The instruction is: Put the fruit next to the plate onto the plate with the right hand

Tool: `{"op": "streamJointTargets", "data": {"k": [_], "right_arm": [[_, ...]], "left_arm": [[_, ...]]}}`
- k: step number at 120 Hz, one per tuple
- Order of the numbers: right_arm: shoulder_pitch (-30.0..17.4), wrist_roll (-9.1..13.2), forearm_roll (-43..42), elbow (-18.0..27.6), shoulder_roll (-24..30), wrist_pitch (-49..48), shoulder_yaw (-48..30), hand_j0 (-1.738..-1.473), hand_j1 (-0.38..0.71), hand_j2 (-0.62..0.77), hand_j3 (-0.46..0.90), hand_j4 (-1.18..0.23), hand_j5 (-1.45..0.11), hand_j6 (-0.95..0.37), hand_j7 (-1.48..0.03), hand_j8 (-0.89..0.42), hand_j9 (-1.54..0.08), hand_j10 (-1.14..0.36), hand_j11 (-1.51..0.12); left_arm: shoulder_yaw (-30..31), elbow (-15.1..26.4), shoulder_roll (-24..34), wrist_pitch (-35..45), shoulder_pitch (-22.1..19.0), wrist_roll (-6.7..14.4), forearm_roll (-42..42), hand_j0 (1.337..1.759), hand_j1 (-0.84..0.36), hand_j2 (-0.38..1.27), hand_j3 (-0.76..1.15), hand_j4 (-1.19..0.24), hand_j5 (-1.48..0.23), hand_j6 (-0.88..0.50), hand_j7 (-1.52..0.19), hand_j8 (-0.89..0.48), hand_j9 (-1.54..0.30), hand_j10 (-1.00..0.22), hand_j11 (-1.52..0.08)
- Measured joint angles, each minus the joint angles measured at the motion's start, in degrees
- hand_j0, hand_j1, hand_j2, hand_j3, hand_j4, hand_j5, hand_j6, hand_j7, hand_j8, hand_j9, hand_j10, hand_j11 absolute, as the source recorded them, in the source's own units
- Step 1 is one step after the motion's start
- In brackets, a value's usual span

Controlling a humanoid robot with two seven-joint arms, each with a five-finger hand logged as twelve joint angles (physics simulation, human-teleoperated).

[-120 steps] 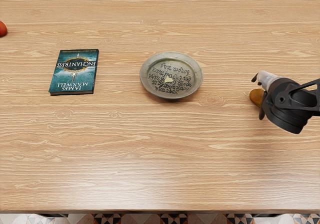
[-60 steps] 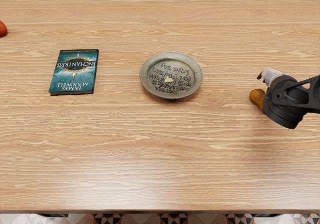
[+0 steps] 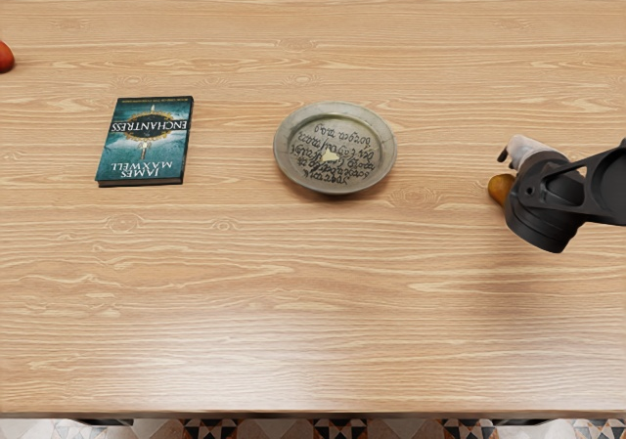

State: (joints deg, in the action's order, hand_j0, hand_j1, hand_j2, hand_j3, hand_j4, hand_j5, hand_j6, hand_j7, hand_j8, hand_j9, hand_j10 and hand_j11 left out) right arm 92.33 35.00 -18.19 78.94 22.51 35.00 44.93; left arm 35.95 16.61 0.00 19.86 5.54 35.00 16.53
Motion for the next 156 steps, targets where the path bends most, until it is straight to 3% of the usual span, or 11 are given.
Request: {"op": "streamJointTargets", "data": {"k": [97,156], "right_arm": [[-3.3,0.0,1.2,-6.3,-3.9,0.0,0.0,-1.658,0.04,-0.06,0.0,-0.32,-0.42,-0.32,-0.42,-0.32,-0.42,-0.32,-0.42],[-4.5,0.0,1.2,-8.7,-5.2,0.0,0.0,-1.658,0.12,-0.08,0.0,-0.39,-0.51,-0.39,-0.51,-0.39,-0.51,-0.39,-0.51]], "left_arm": [[-0.1,0.0,0.0,0.0,0.2,0.0,0.0,1.658,0.35,0.0,0.0,0.0,0.0,0.0,0.0,0.0,0.0,0.0,0.0],[-0.1,0.0,0.0,0.0,0.2,0.0,0.0,1.658,0.35,0.0,0.0,0.0,0.0,0.0,0.0,0.0,0.0,0.0,0.0]]}}
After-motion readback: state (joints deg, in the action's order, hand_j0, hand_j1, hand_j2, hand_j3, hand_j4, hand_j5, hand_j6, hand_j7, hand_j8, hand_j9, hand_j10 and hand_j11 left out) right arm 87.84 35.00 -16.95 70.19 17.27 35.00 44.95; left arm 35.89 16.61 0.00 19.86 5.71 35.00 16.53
